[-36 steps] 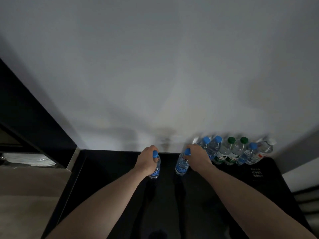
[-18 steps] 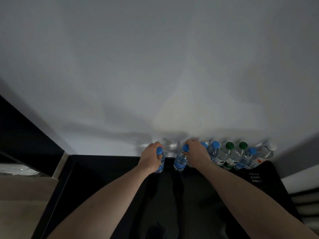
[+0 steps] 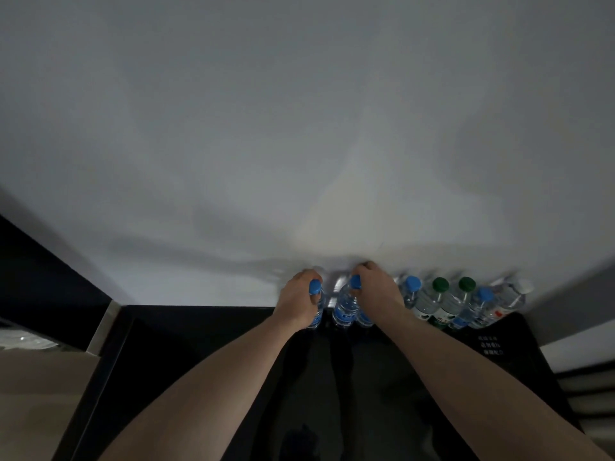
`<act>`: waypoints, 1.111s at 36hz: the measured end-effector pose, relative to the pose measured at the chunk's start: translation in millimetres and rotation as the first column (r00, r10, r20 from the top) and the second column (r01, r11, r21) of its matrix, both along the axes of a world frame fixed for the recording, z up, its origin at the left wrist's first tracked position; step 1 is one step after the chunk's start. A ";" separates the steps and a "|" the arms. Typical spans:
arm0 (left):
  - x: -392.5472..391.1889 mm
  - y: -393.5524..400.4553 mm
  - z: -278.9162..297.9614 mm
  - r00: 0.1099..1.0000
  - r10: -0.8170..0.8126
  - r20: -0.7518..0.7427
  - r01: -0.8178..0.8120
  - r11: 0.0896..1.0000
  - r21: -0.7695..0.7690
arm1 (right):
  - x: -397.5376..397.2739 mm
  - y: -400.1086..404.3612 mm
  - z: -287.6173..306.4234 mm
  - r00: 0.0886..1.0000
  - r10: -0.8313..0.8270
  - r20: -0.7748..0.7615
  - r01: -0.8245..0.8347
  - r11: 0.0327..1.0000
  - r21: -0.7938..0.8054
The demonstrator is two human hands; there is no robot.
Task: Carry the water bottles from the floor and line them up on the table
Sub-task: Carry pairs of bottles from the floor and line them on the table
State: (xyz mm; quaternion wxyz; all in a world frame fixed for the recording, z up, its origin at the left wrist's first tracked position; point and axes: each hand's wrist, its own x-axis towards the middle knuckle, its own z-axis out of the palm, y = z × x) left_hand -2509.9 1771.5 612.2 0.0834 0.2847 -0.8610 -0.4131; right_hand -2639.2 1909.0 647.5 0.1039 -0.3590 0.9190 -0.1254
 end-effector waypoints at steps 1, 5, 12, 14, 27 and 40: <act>-1.4 0.5 0.2 1.000 -0.001 -0.002 0.001 1.000 0.001 | 0.0 0.0 0.6 1.000 0.005 -0.002 -0.005 1.000 0.005; -5.6 2.2 0.5 1.000 0.000 -0.015 0.000 1.000 0.014 | -0.6 3.9 3.3 0.999 0.026 0.025 -0.026 0.999 -0.024; -8.5 4.5 -2.9 0.999 -0.010 -0.043 0.011 1.000 0.021 | -4.5 31.1 12.1 0.999 0.036 -0.028 -0.040 0.989 -0.142; -6.5 4.6 -5.5 0.998 -0.016 -0.053 0.016 1.000 0.007 | -6.5 44.6 13.0 0.994 0.025 -0.103 -0.037 0.993 -0.110; -20.5 26.1 -4.8 0.999 -0.023 -0.035 0.024 1.000 0.011 | -5.7 81.3 3.0 0.999 -0.027 -0.035 0.028 1.000 0.014; -15.6 37.7 -13.0 0.999 0.015 -0.039 -0.014 0.999 0.032 | -6.5 85.4 -9.3 0.997 0.013 -0.076 -0.016 0.999 -0.033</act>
